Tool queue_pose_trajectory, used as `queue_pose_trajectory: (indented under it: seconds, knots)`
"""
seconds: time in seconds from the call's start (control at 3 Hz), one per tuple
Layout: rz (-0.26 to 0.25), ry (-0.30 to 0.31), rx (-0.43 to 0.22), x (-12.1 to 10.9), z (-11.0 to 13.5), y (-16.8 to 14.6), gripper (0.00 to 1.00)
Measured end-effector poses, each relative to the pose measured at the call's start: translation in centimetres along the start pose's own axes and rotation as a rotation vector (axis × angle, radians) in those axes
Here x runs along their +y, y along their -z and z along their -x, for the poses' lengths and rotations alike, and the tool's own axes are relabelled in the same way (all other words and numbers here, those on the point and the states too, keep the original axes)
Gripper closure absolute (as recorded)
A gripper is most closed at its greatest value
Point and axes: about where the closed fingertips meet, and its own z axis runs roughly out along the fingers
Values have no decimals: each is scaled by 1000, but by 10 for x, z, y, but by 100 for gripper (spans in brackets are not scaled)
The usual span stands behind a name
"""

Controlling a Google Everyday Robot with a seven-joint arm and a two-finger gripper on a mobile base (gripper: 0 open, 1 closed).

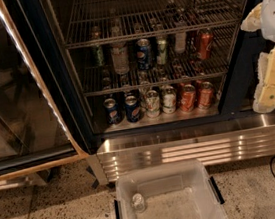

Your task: Pick pepsi can from middle shelf of fridge

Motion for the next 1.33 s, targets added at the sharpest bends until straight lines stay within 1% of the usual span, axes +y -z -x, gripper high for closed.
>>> queue_pose_trajectory:
  seconds: [0.33,0.67,1.0,1.33]
  knots:
    - [-15,-2,-13,-3,5,-1,0]
    - [-32,-1,-119,-14,24,-22,0]
    - [-57,-59,-299,-28,44,-49,0]
    - [-121,-81,-360,-44,56,-41,0]
